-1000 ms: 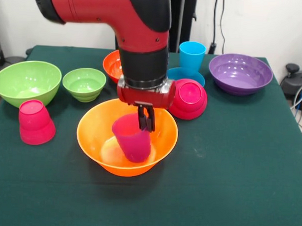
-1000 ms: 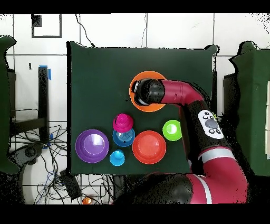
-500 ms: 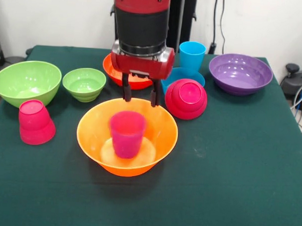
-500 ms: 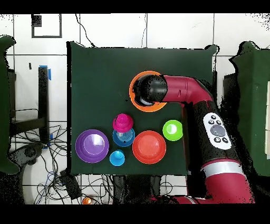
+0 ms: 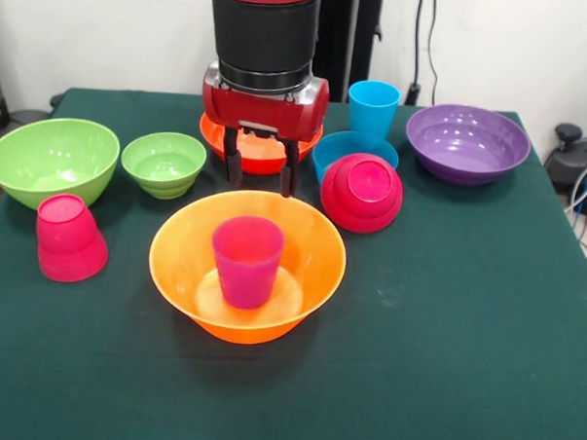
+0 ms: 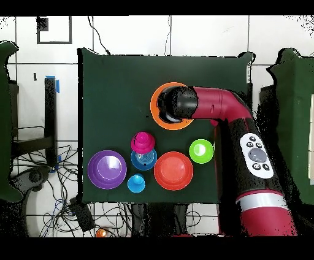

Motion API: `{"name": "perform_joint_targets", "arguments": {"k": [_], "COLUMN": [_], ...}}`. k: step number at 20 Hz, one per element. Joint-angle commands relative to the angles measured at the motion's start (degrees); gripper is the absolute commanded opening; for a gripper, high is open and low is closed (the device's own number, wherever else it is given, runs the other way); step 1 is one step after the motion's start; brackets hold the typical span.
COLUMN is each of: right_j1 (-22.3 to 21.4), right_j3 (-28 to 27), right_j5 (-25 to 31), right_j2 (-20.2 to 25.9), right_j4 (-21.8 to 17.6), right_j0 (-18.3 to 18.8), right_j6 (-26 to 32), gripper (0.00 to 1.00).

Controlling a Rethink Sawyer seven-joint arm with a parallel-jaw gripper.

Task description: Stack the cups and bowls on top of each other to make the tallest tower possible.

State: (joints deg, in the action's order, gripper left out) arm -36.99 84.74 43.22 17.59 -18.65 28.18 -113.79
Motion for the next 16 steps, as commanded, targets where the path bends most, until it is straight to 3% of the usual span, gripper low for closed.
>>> {"name": "perform_joint_targets", "arguments": {"k": [1, 4, 10, 16], "right_j1": [0.6, -0.1, -8.1, -7.5], "right_j3": [1.4, 1.9, 3.1, -3.0], "right_j5": [5.0, 4.6, 10.9, 13.7], "right_j2": [-0.5, -0.8, -0.2, -7.1], "right_j4": [-0.1, -0.4, 2.2, -7.1], "right_j0": [-1.3, -1.7, -0.6, -2.7], "right_j6": [-0.2, -0.3, 1.9, 2.1], "gripper": [1.0, 1.0, 1.0, 1.0]}}
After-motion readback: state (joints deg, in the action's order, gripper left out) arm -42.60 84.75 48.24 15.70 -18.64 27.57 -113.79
